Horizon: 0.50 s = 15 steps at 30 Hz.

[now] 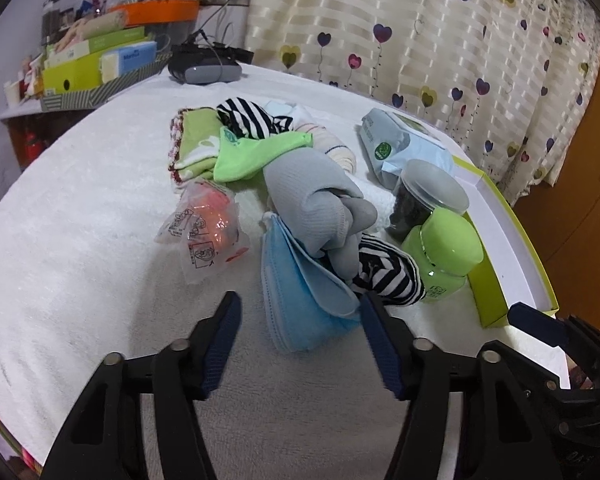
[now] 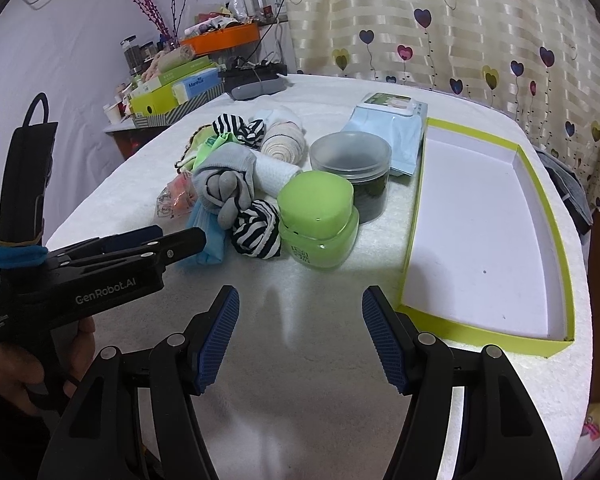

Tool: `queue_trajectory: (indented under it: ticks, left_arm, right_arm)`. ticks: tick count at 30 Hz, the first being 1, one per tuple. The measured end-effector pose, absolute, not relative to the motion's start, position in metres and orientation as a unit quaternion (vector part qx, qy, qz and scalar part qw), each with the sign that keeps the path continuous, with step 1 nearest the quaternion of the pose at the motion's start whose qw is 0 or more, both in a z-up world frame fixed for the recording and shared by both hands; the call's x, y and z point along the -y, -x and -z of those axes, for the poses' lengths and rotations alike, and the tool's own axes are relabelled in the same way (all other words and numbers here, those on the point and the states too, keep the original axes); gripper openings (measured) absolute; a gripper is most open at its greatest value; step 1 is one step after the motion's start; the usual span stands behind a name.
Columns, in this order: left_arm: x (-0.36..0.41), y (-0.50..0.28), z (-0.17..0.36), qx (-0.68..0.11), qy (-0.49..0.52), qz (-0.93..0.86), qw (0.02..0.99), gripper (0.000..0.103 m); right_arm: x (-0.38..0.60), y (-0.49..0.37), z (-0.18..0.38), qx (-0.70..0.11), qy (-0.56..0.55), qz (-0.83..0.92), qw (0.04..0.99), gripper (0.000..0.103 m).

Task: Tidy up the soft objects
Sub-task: 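Grasp the blue face mask with the left gripper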

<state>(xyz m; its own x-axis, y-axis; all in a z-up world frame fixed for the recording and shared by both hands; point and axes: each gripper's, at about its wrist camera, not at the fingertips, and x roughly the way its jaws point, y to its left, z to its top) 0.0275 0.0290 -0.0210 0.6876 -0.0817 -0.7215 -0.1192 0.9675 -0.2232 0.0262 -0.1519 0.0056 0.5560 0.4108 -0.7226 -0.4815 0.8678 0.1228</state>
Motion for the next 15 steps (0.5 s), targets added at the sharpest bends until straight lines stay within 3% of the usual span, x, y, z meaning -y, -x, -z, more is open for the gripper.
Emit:
queue_trajectory:
  ticks: [1,3,10,12,15]
  left_arm:
    - [-0.031,-0.029,0.021,-0.395,0.129,-0.008,0.910,0.056]
    - [-0.031,-0.030,0.024,-0.400,0.129,-0.002,0.908,0.033]
    - [-0.038,-0.029,0.026,-0.395,0.139,0.011,0.908,0.019]
    - [-0.041,-0.028,0.025,-0.392,0.144,0.014,0.908,0.008]
    - [-0.045,-0.025,0.024,-0.391,0.150,0.020,0.908,0.008]
  right_arm:
    - [0.151,-0.027,-0.005,-0.398,0.045,-0.254,0.881,0.065]
    - [0.151,-0.026,-0.005,-0.398,0.044,-0.254,0.881,0.065]
    - [0.149,-0.031,-0.003,-0.401,0.045,-0.253,0.879,0.065]
    - [0.149,-0.031,-0.004,-0.400,0.046,-0.253,0.880,0.065]
    - [0.148,-0.033,-0.003,-0.399,0.045,-0.253,0.880,0.065]
